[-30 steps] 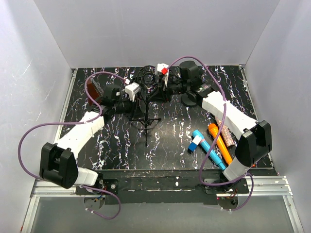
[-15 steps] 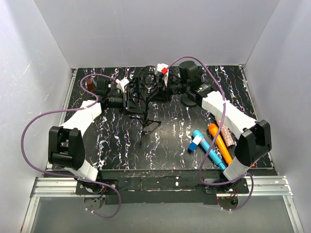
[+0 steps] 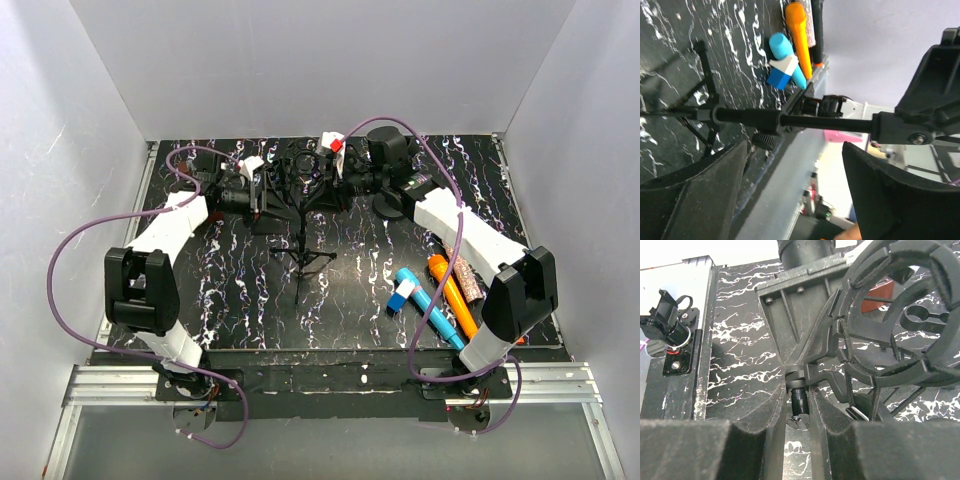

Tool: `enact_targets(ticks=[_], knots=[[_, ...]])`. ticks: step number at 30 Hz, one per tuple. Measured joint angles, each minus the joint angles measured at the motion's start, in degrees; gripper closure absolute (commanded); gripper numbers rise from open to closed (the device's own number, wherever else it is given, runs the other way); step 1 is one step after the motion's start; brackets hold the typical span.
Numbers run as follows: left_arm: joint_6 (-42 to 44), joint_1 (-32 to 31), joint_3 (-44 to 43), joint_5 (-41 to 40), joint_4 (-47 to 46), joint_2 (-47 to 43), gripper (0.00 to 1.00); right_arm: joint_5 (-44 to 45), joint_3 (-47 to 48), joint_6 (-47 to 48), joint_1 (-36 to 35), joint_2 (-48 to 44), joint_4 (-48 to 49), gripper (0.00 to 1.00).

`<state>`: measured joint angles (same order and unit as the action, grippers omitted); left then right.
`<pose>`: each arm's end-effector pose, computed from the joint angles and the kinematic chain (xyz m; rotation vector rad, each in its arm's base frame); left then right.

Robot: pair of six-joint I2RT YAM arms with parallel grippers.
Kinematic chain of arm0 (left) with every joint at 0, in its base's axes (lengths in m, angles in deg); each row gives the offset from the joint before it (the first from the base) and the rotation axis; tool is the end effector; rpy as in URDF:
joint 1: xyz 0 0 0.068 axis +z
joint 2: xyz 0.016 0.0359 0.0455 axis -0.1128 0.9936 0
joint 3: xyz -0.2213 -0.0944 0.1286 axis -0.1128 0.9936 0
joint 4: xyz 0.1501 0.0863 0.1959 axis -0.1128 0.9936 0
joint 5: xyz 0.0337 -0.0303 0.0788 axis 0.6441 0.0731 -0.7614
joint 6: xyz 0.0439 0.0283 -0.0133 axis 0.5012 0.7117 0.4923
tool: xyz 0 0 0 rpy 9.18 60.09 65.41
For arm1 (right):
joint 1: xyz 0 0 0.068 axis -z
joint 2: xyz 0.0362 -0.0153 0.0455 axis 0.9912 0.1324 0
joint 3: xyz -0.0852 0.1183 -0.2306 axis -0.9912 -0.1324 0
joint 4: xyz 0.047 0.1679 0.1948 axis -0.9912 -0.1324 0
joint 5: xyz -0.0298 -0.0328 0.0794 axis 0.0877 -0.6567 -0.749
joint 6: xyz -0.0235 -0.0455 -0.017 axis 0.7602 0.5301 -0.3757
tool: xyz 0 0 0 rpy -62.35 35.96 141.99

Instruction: Remove the microphone from the stand

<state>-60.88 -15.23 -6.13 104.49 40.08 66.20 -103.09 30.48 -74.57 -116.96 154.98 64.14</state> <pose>0.3300 -0.0832 0.2590 0.0274 2.5209 -1.6814 0.3004 0.2389 0.3668 -1.2586 1.4531 1.0482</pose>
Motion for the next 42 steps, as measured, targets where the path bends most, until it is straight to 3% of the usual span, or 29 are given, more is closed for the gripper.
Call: enact_targets(ticks=[17,37,42], knots=[[14.3,0.8,-13.2,-13.8,5.2,-3.8,0.18,8.1,-1.5,6.0,-0.1,-0.4,6.0,0.99],[19.8,3.0,-14.0,-21.6,5.8,-7.1,0.19,8.6,-1.4,7.3,-1.6,0.9,7.6,0.99],[21.2,3.1,-14.0,-22.6,6.3,-9.4,0.20,9.9,-1.4,7.5,-2.7,2.0,7.5,0.89]])
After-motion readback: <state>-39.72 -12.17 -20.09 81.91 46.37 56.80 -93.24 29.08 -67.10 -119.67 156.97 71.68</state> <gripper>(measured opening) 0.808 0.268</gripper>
